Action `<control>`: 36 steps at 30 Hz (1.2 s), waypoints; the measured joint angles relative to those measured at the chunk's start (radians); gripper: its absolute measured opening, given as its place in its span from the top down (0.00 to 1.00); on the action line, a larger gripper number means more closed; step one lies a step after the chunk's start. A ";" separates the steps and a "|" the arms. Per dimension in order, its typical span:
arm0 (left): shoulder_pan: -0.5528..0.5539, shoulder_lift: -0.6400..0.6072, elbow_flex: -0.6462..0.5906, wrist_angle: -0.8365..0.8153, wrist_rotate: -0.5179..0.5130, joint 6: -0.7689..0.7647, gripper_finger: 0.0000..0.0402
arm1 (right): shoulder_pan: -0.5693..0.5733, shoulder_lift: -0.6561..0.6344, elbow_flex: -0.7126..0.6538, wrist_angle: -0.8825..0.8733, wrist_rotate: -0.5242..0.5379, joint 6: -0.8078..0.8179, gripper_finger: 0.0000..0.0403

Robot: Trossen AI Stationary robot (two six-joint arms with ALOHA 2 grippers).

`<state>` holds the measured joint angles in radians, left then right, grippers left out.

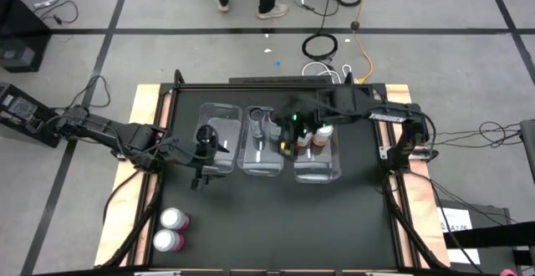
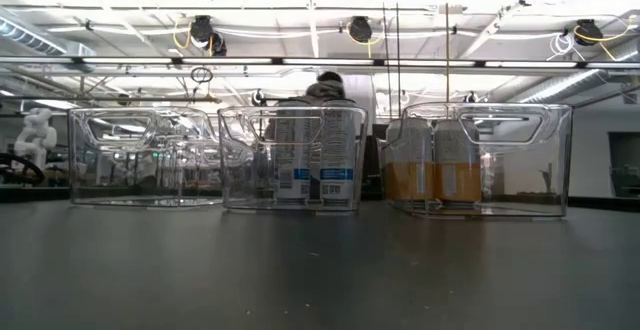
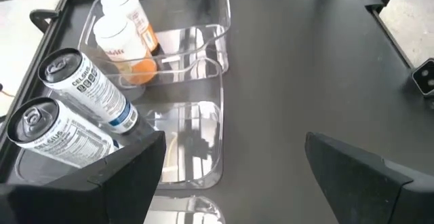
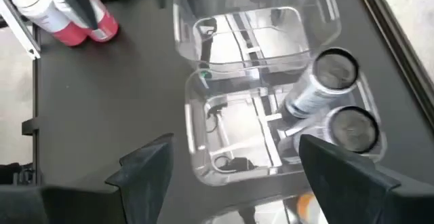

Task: Sort soda cans
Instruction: Put the top pink-white soda can into the left transparent bin

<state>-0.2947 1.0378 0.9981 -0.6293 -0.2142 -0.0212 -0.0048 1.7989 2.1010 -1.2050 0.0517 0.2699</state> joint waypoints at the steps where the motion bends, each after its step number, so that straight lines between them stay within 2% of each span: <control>1: 0.000 0.000 0.000 0.002 0.000 0.000 0.10 | 0.020 0.002 0.000 0.001 0.016 0.014 0.24; 10: -0.003 0.000 0.000 0.007 0.049 0.000 0.10 | 0.197 0.033 -0.004 -0.005 0.196 0.204 0.24; 19: -0.003 0.000 0.000 0.019 0.059 0.000 0.10 | 0.367 0.034 -0.007 -0.019 0.419 0.483 0.24; 23: -0.003 0.000 0.000 0.020 0.060 0.000 0.10 | 0.437 0.034 -0.063 -0.013 0.441 0.614 0.24; 28: -0.003 0.000 0.000 0.021 0.065 -0.058 0.10 | 0.528 0.034 -0.219 0.014 0.440 0.754 0.25; 32: -0.003 0.000 0.000 0.020 0.097 -0.105 0.10 | 0.590 0.034 -0.349 0.119 0.410 0.826 0.35; 36: -0.003 0.000 0.000 0.021 0.131 -0.155 0.10 | 0.631 0.034 -0.445 0.250 0.385 0.813 0.56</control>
<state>-0.2981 1.0378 0.9979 -0.6087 -0.0832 -0.1762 0.6262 1.8333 1.6555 -0.9550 0.4365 1.0827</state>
